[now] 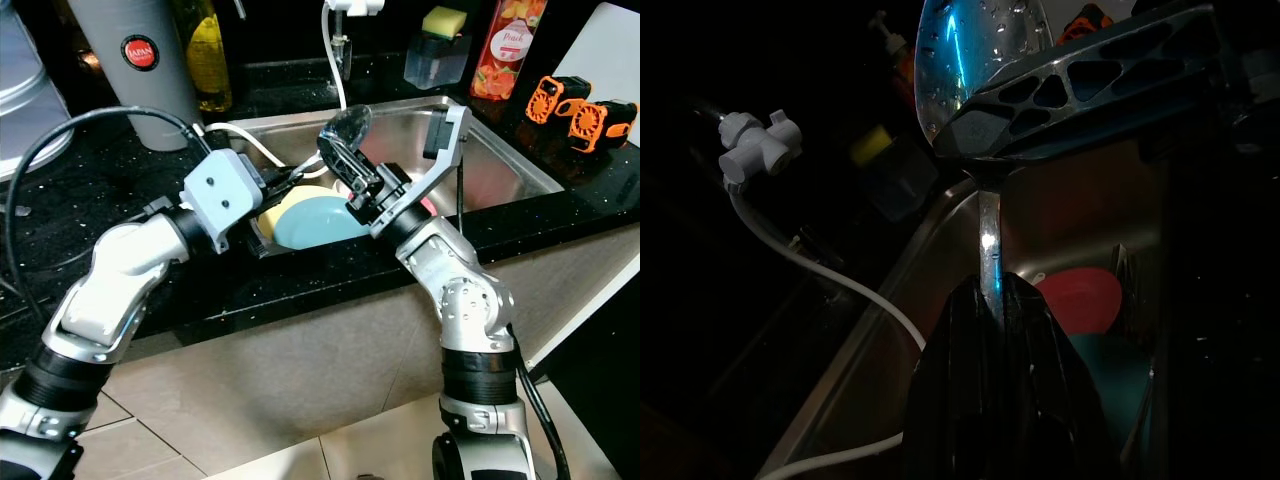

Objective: Kitchen organization

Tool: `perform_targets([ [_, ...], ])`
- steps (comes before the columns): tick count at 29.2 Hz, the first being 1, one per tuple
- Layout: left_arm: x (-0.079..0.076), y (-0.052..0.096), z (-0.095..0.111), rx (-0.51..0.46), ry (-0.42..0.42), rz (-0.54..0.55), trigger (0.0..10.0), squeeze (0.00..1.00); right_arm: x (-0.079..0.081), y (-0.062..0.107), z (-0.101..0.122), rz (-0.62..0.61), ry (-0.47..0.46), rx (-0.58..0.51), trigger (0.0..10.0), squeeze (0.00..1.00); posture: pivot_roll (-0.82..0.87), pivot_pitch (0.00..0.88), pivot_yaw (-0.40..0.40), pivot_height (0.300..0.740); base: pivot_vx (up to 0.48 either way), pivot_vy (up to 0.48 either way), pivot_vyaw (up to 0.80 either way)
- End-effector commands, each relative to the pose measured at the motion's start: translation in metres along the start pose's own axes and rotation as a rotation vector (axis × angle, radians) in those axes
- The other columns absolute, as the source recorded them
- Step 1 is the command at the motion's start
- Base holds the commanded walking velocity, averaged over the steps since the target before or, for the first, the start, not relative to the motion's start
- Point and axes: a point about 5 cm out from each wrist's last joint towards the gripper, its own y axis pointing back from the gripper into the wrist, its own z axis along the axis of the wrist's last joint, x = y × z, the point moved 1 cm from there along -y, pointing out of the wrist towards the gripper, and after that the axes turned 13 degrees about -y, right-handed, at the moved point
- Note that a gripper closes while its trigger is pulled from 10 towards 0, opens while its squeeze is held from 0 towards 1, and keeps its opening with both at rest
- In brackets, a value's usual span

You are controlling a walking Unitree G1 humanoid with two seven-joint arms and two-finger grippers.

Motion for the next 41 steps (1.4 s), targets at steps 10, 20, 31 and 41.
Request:
perform_targets([
  [10, 0.011, 0.001, 0.002, -0.007, 0.185, 0.118, 10.0, 0.0, -0.008, 0.0, 0.004, -0.074, 0.019, -0.007, 10.0, 0.0, 0.11, 0.013, -0.015, 0.74, 0.0, 0.0, 0.0],
  [20, 0.027, 0.024, -0.011, 0.063, 0.31, 0.294, 10.0, 0.0, -0.063, 0.005, 0.027, -0.432, 0.065, -0.14, 10.0, 0.0, 0.12, 0.013, -0.016, 0.74, 0.0, 0.0, 0.0],
  [31, 0.032, 0.03, -0.018, 0.137, 0.316, 0.379, 10.0, 0.0, -0.129, 0.017, 0.005, -0.961, 0.365, 0.071, 10.0, 0.0, 0.15, 0.003, -0.032, 0.74, 0.0, 0.0, 0.0],
  [41, 0.032, 0.033, -0.02, 0.166, 0.314, 0.404, 10.0, 0.0, -0.141, 0.022, 0.016, -1.035, 0.505, 0.059, 10.0, 1.0, 0.15, 0.0, -0.046, 0.74, 0.0, 0.0, 0.0],
])
